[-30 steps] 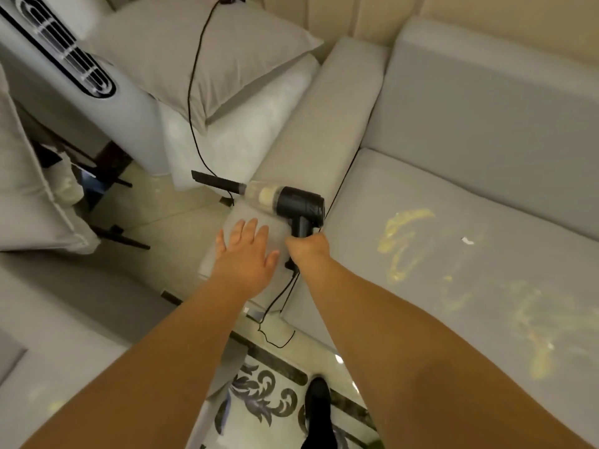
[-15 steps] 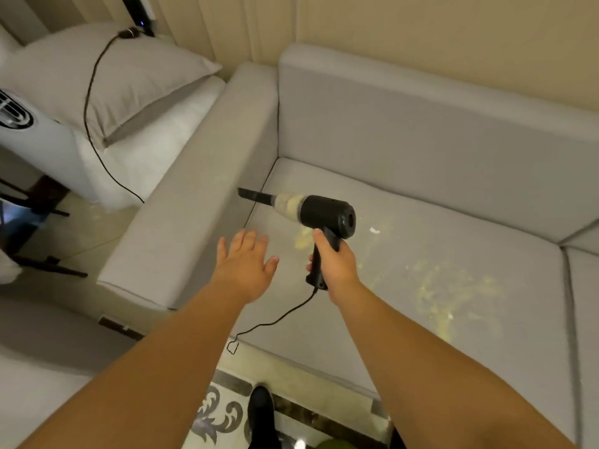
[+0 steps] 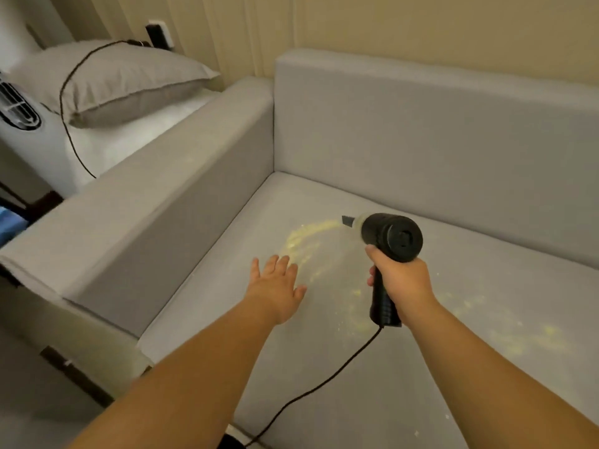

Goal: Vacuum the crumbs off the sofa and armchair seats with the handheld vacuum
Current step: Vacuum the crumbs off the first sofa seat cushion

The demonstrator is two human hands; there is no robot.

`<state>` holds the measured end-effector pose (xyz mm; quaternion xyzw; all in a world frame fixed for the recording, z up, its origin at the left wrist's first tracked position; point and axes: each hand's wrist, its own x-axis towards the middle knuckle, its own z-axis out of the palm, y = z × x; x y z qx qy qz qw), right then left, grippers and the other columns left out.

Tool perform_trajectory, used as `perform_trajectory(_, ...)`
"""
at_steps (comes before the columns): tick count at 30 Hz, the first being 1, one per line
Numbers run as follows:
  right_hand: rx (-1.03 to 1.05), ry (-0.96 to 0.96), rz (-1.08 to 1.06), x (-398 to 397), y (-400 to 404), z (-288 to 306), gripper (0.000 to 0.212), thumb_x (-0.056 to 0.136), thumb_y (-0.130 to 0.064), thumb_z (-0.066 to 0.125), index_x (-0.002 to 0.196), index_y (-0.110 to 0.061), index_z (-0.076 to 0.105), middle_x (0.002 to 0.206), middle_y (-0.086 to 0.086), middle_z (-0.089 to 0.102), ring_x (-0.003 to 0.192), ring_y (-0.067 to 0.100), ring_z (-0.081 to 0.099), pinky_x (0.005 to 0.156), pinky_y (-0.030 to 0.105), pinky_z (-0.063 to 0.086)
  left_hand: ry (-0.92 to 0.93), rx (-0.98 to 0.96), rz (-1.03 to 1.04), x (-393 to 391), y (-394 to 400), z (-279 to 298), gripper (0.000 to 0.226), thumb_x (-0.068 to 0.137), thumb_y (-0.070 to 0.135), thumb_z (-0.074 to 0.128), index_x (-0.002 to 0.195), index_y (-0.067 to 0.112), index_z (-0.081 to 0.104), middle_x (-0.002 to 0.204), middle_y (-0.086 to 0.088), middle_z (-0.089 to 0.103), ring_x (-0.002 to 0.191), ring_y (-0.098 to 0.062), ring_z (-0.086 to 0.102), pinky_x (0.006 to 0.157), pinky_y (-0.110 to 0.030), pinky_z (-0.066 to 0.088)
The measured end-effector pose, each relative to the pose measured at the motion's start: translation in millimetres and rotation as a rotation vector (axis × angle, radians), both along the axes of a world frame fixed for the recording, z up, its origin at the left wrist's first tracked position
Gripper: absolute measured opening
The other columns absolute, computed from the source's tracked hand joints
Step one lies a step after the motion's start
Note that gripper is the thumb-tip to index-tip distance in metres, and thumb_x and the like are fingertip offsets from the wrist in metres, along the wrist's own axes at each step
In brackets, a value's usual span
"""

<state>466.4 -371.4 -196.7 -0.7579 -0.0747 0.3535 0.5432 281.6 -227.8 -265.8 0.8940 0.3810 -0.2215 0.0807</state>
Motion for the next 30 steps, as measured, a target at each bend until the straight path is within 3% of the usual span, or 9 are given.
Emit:
perform_trajectory(4,0.075,-0.035,0.007,11,14,-47,0.020,0.088,-0.022,0.079,0.098,-0.006,0.073,0.080,0.013,0.073,0.062,0.021,0.070,0.071,0.036,0.059,-0.090,0.050,-0.017,24,4,-55,0.067,0.108,0.056,0.014,0.166,0.021,0.006,0.173,-0.002,-0.006,0.159,-0.025,-0.011,0.123,-0.061,-0.010)
perform_trajectory(10,0.137,-0.098,0.008,21,30,-77,0.016,0.087,-0.018,0.075,0.098,-0.006,0.072,0.080,0.011,0.072,0.063,0.020,0.070,0.073,0.038,0.060,-0.187,0.095,-0.037,31,9,-90,0.066,0.109,0.053,0.015,0.166,0.022,0.007,0.173,-0.001,-0.006,0.159,-0.023,-0.012,0.123,-0.059,-0.013)
perform_trajectory(22,0.144,-0.136,-0.034,-5,47,-94,0.020,0.089,-0.018,0.075,0.105,-0.006,0.071,0.082,0.011,0.071,0.061,0.021,0.069,0.069,0.036,0.059,-0.178,0.078,-0.035,-19,28,-108,0.067,0.107,0.057,0.014,0.166,0.024,0.006,0.173,0.000,-0.006,0.159,-0.023,-0.013,0.123,-0.061,-0.012)
perform_trajectory(30,0.130,-0.156,-0.017,-30,49,-93,0.020,0.086,-0.019,0.075,0.102,-0.007,0.072,0.076,0.010,0.072,0.060,0.022,0.069,0.069,0.036,0.058,-0.170,-0.005,-0.093,-38,33,-108,0.066,0.108,0.057,0.016,0.166,0.028,0.002,0.173,0.005,-0.009,0.158,-0.021,-0.013,0.124,-0.062,-0.003)
